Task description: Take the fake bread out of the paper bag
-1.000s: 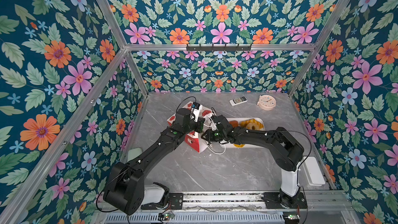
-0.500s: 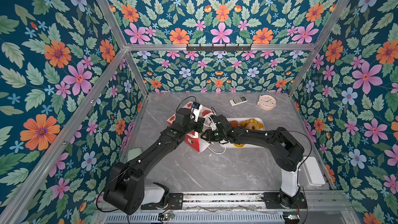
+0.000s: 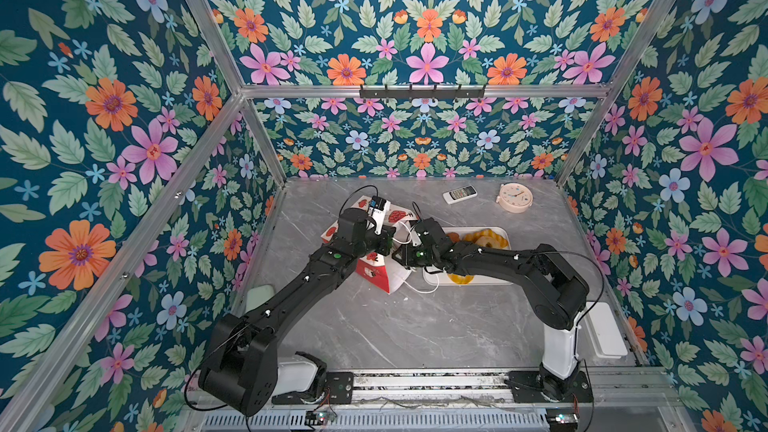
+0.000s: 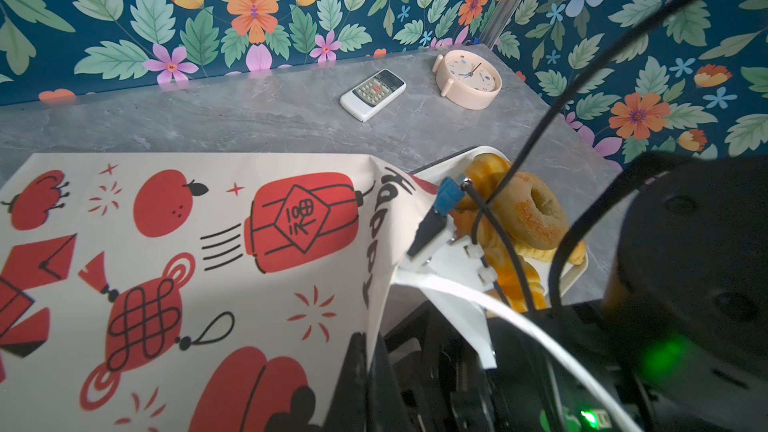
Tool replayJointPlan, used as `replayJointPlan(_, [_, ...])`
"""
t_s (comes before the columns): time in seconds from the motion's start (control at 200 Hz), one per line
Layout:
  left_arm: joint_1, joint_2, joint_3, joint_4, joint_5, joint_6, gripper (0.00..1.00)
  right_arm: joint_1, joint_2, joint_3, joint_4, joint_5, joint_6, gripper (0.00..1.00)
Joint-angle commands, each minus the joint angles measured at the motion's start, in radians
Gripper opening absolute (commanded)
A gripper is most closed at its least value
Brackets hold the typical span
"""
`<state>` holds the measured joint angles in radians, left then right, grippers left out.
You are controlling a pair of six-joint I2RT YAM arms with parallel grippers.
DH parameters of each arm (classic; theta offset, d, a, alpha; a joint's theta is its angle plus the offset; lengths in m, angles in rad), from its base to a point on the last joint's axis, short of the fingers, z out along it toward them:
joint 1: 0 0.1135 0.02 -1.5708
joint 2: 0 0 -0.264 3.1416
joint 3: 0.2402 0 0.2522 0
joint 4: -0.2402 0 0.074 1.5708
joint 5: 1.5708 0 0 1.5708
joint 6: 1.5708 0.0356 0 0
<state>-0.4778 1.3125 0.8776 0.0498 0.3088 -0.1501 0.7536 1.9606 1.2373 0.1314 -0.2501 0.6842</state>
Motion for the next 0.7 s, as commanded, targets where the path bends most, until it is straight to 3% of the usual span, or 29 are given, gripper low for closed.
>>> replayJointPlan(0.0, [-0.001, 0.001, 0.008, 0.007, 0.021, 0.005, 0.01, -0.009, 0.021, 0.016, 0.064, 0.013, 0.020, 0.37])
replayJointPlan(0.315, [-0.002, 0.004, -0.001, 0.022, 0.023, -0.002, 0.01, -0.015, 0.033, -0.007, 0.190, -0.076, 0.044, 0.37])
replayJointPlan(0.695, [-0.001, 0.018, -0.002, 0.028, 0.043, -0.006, 0.01, -0.015, 0.008, -0.036, 0.182, -0.011, 0.019, 0.37])
